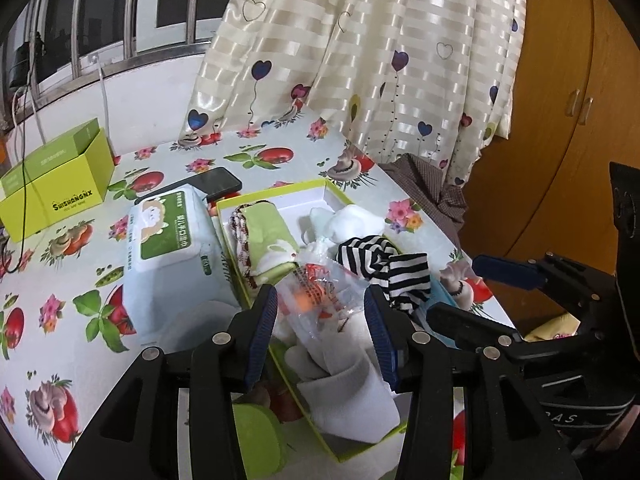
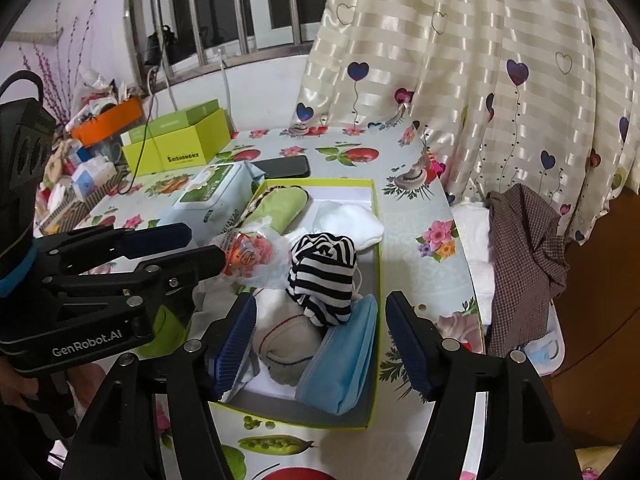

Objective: Organize soft objects
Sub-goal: 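Lower both items into the white box and open both grippers, then withdraw both grippers upward from the white box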

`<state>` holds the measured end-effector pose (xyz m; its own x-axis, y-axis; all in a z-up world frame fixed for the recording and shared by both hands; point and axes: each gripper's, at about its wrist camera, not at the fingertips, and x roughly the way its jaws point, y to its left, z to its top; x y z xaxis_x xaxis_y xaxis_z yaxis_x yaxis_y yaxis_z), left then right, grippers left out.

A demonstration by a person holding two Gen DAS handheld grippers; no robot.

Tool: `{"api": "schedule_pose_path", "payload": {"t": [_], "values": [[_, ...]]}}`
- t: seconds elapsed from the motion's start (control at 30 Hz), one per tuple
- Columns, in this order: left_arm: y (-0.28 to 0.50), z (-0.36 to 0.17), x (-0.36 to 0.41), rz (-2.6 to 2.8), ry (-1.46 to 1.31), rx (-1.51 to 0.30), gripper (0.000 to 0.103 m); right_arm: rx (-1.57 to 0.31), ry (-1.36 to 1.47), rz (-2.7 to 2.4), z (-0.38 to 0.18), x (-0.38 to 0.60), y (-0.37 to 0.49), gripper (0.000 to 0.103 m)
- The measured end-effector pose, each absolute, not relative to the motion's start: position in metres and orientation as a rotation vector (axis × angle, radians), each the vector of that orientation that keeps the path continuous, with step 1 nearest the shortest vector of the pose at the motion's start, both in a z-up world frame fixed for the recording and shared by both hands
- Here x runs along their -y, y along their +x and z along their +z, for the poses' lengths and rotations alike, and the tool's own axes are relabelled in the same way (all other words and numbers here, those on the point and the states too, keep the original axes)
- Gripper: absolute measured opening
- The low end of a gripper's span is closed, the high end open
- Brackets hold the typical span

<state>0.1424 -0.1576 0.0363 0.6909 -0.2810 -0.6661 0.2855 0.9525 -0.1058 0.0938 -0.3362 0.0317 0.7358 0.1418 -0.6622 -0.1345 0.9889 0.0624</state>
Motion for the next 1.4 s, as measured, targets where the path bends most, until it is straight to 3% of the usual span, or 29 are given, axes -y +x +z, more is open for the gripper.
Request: {"api": "schedule_pose_path", "payload": {"t": [1.4], "values": [[0.049, 0.044, 0.113, -0.193, -0.031, -0.738, 0.047, -0.747, -0.094, 0.223, 0.041, 0.268, 0.03, 0.07]]}}
